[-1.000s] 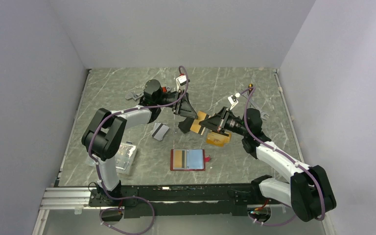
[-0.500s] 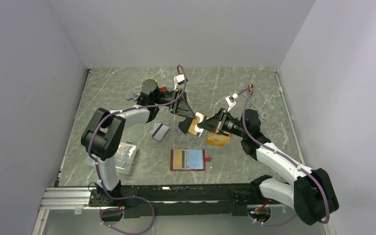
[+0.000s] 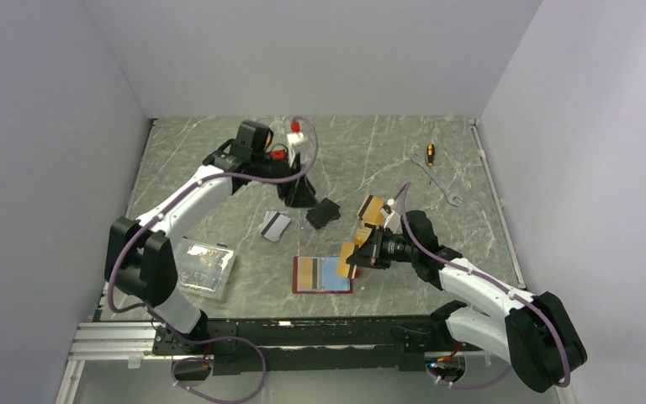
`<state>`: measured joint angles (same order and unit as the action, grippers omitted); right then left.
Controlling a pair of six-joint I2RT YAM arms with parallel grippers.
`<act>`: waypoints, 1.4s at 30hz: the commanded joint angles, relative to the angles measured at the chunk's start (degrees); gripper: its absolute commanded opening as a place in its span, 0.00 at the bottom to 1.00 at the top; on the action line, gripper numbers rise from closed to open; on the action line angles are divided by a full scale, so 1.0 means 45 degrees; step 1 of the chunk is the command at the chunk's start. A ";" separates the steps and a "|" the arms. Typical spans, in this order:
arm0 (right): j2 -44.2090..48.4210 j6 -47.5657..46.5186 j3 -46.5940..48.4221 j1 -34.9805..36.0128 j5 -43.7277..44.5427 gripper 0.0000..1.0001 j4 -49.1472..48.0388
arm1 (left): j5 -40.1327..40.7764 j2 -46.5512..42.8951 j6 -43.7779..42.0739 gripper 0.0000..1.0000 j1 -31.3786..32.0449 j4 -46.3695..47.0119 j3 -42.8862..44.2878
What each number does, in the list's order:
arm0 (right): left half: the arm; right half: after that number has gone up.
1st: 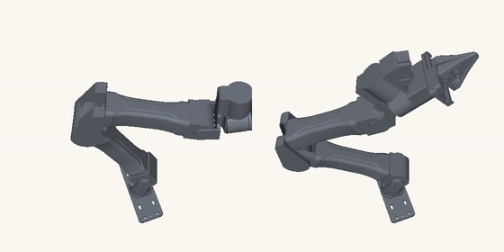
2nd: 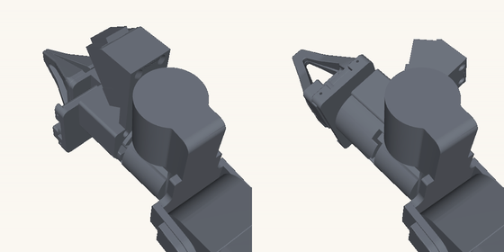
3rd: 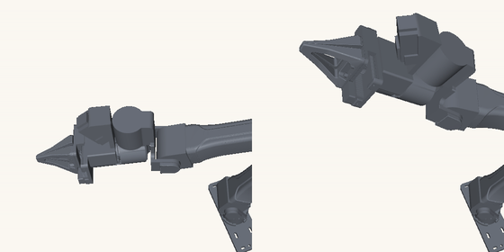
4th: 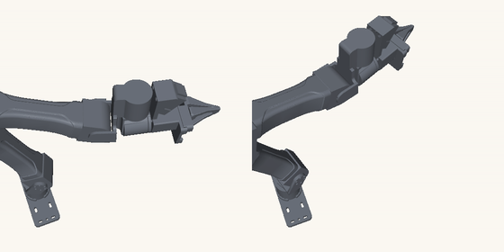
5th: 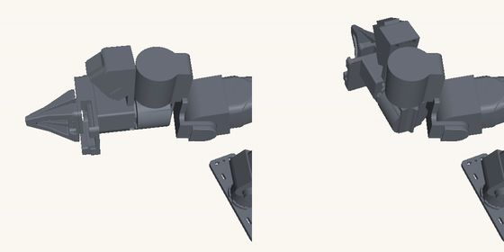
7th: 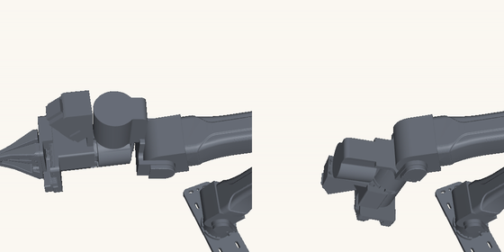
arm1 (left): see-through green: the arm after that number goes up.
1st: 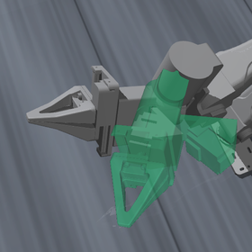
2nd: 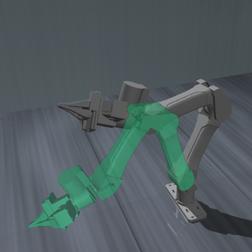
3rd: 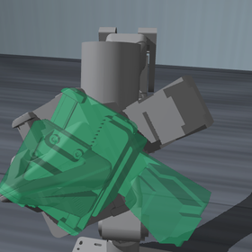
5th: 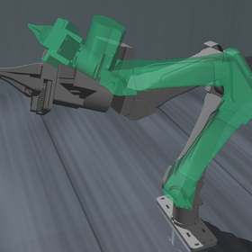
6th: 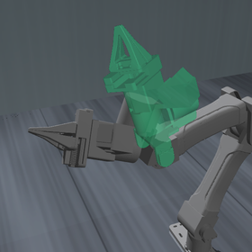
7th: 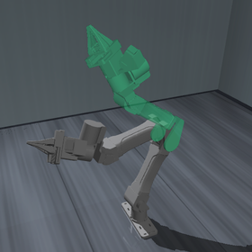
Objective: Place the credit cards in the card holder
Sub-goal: Turn over the card slot in the card holder.
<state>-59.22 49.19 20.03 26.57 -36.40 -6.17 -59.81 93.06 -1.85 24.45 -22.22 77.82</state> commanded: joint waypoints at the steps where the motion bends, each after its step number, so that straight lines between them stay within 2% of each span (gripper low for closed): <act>1: -0.0202 -0.0731 0.0015 0.0418 0.1293 0.00 0.1067 | 0.3590 -0.0971 -0.5315 0.71 0.0646 -0.4057 -0.1666; 7: -0.0772 -0.1185 0.0541 0.0796 0.2974 0.00 0.2441 | 0.6438 -0.1488 -0.6391 0.68 0.2370 -0.3007 -0.4551; 11: -0.0636 -0.1223 0.0536 0.0908 0.3413 0.00 0.2671 | 0.7685 -0.1330 -0.6718 0.67 0.3167 -0.2291 -0.5437; 29: 0.0006 -0.1535 0.0592 0.0914 0.3671 0.00 0.2979 | 0.8968 -0.0175 -0.6865 0.62 0.4281 -0.1334 -0.5493; 42: -0.0397 -0.1277 0.0258 0.0912 0.3141 0.00 0.2114 | 0.9129 -0.0012 -0.6945 0.59 0.4418 -0.1379 -0.5332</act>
<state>-60.51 43.48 20.62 30.48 -21.54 6.35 -18.92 92.64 -32.16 43.97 -29.17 52.47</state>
